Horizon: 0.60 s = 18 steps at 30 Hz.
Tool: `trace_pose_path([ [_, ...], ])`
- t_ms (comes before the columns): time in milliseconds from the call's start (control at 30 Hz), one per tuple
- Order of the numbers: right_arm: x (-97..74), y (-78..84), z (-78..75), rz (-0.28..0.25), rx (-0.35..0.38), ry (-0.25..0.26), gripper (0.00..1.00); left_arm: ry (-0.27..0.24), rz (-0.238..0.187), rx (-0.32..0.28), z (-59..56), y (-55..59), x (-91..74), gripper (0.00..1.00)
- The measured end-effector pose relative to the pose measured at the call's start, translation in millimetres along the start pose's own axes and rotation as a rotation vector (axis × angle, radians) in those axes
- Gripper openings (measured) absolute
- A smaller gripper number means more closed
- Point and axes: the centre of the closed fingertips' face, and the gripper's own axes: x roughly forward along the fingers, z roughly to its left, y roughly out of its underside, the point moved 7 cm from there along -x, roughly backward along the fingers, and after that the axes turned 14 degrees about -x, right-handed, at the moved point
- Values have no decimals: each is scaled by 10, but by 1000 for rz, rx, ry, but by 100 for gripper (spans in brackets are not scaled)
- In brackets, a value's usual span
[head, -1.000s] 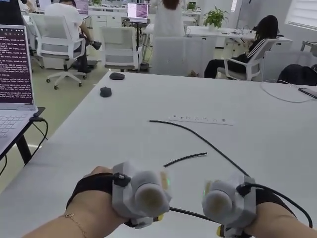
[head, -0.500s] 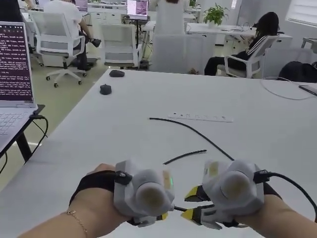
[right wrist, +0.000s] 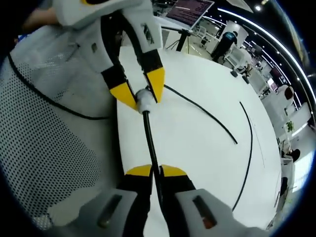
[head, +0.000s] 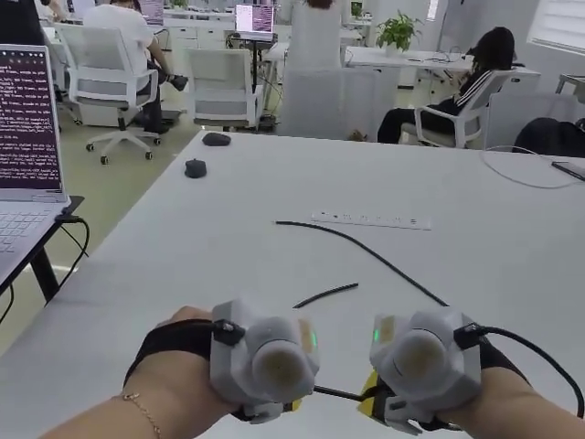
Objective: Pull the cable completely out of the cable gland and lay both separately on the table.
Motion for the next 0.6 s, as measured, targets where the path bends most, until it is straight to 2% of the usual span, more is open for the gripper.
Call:
trace_pose_path([
  [33,11,61,3,37,16,-7,4,-2,-1,-3,3,1,0,16],
  [100,18,95,8,58,27,-11,4,-1,1,-2,2,1,2,16],
  [167,28,228,2,137,61,-19,4,0,4,2,-1,2,6,16],
  [233,22,295,-23,180,30,-3,4,0,7,7,-1,1,9,16],
  [333,8,347,-33,203,48,0,5,-3,4,17,13,-4,2,16],
  [400,-1,341,-40,200,55,-2,5,-3,6,8,15,1,4,16],
  [433,-5,325,-46,189,53,-2,6,-5,9,7,19,3,5,16],
  [533,2,36,-41,-42,77,-17,18,-7,9,4,24,2,5,16],
  [600,-27,-138,-31,-137,55,-24,22,-3,5,5,17,-3,9,16],
])
